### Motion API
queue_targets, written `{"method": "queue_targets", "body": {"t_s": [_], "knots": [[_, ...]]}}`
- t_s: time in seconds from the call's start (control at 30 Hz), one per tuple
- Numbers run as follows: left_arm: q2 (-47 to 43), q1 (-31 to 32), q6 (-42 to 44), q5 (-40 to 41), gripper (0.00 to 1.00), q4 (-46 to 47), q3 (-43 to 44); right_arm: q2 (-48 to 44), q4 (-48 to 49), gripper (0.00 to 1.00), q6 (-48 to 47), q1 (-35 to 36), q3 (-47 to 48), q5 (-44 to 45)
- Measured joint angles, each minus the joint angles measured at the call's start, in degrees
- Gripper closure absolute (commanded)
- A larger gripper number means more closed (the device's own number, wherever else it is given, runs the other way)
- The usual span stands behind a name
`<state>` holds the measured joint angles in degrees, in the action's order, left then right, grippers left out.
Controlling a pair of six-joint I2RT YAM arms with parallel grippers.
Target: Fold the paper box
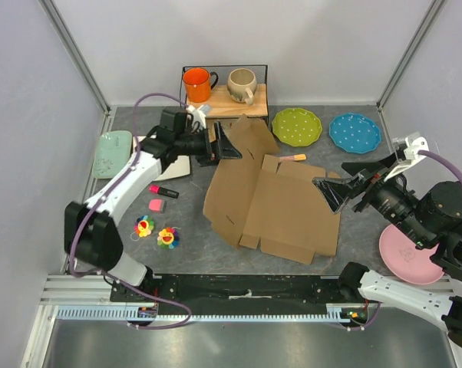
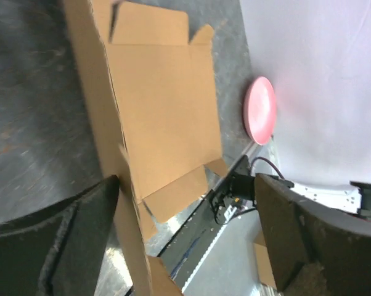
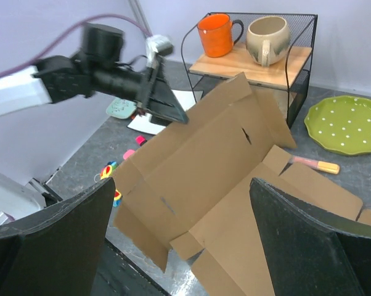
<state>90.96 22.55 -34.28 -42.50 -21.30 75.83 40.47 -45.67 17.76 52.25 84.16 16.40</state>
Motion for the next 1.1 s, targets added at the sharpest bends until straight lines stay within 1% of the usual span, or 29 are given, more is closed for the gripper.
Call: {"method": "queue_targets", "body": {"t_s": [0.07, 0.17, 0.23, 0.3, 0.37, 0.43, 0.47, 0.53, 0.63, 0.7, 0.77, 0.87, 1.0, 1.1], "knots": [[-4.96, -0.72, -0.17, 5.07, 0.0, -0.15, -2.43, -0.26, -0.04, 0.02, -0.04, 0.0, -0.98, 0.35], [-15.3, -1.03, -0.92, 13.07, 0.0, -0.24, -7.69, -0.81, 0.15, 0.02, -0.04, 0.0, -2.95, 0.85], [-22.29, -0.57, -2.78, 18.84, 0.0, -0.57, -11.47, -1.2, 0.61, 0.02, -0.04, 0.0, -4.9, 1.42], [-29.18, 1.09, -6.27, 26.91, 0.0, -0.68, -16.92, -1.36, 1.18, 0.02, -0.04, -0.02, -6.88, 1.64], [-34.77, 4.17, -11.96, 37.09, 0.0, -2.23, -23.87, -1.36, 1.92, 0.02, -0.02, -0.02, -8.87, 1.68], [-42.6, 12.59, -17.53, 45.81, 0.0, -5.01, -29.83, -1.29, 2.4, 0.02, 0.0, -0.02, -10.64, 1.66], [-45.11, 16.55, -21.03, 49.57, 0.0, -6.86, -32.54, -1.25, 2.49, 0.02, 0.0, -0.02, -11.17, 1.66], [-48.11, 22.34, -27.76, 55.17, 0.0, -11.67, -36.2, -1.03, 3.28, 0.02, 0.02, -0.02, -12.26, 1.6], [-49.35, 28.76, -38.27, 61.88, 0.0, -17.27, -39.01, -0.59, 4.61, 0.02, 0.04, -0.02, -13.57, 1.44], [-48.94, 35.78, -47.01, 66.34, 0.01, -20.39, -40.44, -0.37, 5.35, 0.02, 0.17, -0.02, -14.45, 1.38], [-47.01, 43.89, -56.08, 69.92, 0.01, -25.09, -40.81, -0.24, 5.81, 0.02, 0.35, -0.02, -15.26, 1.25], [-42.03, 52.11, -66.31, 74.16, 0.01, -32.81, -38.8, -0.2, 6.19, 0.02, 0.7, -0.02, -16.35, 1.11], [-36.85, 60.3, -72.5, 77.33, 0.01, -41.03, -34.47, -0.44, 6.36, 0.02, 1.11, -0.02, -17.68, 0.98], [-36.11, 63.58, -74.75, 78.6, 0.01, -42.84, -33.79, -0.96, 6.67, 0.02, 1.55, -0.02, -18.84, 0.96]]}}
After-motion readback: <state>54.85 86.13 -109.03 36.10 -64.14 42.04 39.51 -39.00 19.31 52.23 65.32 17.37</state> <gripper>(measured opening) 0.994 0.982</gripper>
